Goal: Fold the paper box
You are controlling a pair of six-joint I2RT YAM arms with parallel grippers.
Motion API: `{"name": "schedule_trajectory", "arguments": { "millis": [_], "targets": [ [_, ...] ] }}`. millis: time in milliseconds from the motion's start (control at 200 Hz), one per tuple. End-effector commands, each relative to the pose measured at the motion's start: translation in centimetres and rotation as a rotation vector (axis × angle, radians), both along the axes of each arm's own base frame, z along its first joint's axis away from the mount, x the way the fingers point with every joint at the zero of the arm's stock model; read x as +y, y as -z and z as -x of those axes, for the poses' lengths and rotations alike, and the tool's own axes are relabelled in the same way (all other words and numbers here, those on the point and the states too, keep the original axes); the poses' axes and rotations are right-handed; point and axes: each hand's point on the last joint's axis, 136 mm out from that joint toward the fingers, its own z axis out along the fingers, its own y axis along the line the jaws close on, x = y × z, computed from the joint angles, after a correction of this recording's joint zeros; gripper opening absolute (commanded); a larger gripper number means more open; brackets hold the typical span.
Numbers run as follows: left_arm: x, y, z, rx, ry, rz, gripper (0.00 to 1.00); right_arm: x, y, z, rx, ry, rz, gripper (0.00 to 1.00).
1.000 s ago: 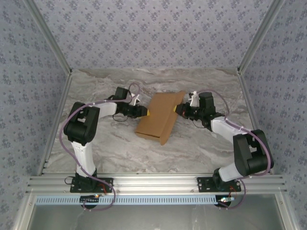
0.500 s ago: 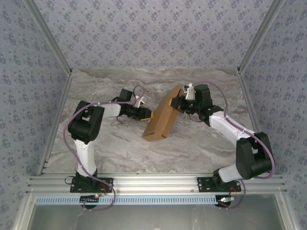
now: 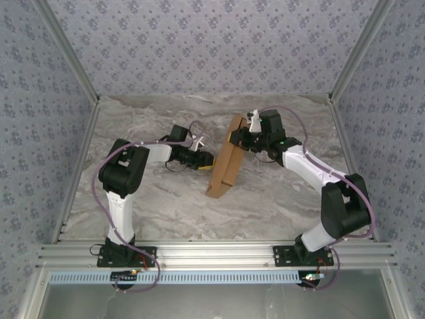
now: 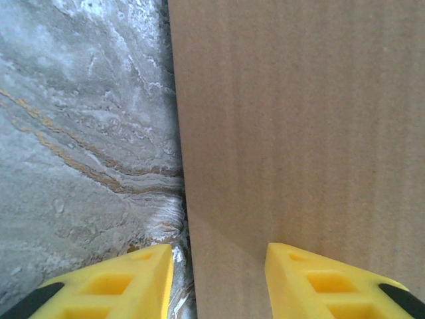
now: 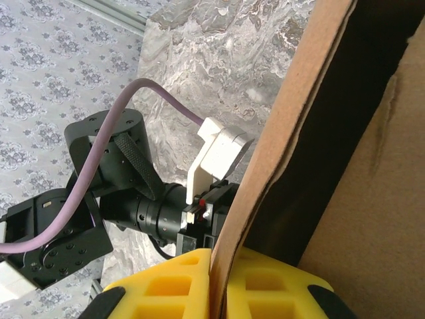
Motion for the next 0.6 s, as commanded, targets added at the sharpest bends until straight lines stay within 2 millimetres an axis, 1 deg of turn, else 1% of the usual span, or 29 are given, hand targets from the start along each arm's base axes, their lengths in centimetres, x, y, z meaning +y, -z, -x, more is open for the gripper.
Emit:
{"name": "schedule_trajectory", "arguments": {
  "millis": [0,165,255,345,455,595],
  "targets": [
    [0.6,1.6,-1.0,-0.004,-0.032,-0.048,0.44,-0.6,2.8,-1.1,0.014,0.04,0.11,0.12],
    [1.4,1.5,-1.4,-0.011,-0.04,-0.065,0.48,0.1,2.8,-1.4,0.01,0.031,0.143,0.12],
    [2.1,1.2,-1.9,-0.023,-0.064,-0.078,0.52,0.2,3.1,-1.4,0.021,0.037,0.163,0.12],
    [3.1,0.1,-2.5,-0.061,-0.094,-0.099,0.57,0.3,3.3,-1.4,0.003,0.023,0.197,0.12],
    [4.4,-1.6,-3.2,-0.126,-0.147,-0.135,0.62,0.4,3.5,-1.3,0.006,0.022,0.208,0.12],
    [6.2,-3.8,-3.5,-0.218,-0.222,-0.214,0.66,0.7,3.7,-1.3,0.009,0.016,0.216,0.12]
  ]
}}
